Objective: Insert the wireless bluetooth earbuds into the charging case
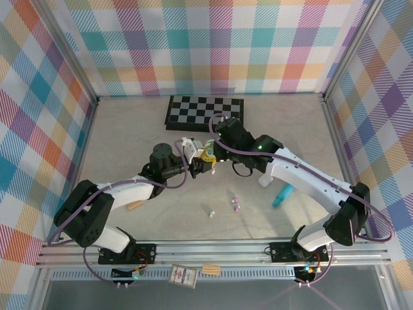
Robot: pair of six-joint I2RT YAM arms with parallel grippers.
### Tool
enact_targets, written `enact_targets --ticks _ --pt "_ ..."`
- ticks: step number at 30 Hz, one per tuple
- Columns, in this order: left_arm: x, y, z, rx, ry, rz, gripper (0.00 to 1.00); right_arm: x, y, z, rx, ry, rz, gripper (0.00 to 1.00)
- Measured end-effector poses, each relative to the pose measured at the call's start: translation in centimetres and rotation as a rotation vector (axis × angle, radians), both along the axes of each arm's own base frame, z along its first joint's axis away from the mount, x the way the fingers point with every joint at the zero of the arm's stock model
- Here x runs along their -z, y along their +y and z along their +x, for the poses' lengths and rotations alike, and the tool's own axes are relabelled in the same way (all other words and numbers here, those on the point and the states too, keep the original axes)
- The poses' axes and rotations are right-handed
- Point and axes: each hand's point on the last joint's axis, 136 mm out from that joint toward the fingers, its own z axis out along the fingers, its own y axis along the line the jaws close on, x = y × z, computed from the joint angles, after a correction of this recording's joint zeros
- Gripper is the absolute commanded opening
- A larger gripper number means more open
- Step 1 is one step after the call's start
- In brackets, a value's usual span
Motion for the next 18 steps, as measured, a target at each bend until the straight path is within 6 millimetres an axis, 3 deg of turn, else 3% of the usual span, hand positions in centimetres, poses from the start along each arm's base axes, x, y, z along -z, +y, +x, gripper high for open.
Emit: enact_targets --ticks 18 --pt "-1.12 -0.02 -0.34 0.019 -0.002 -0.038 0.29 -0.78 -0.04 -0.2 -0.014 -0.011 0.054 0.33"
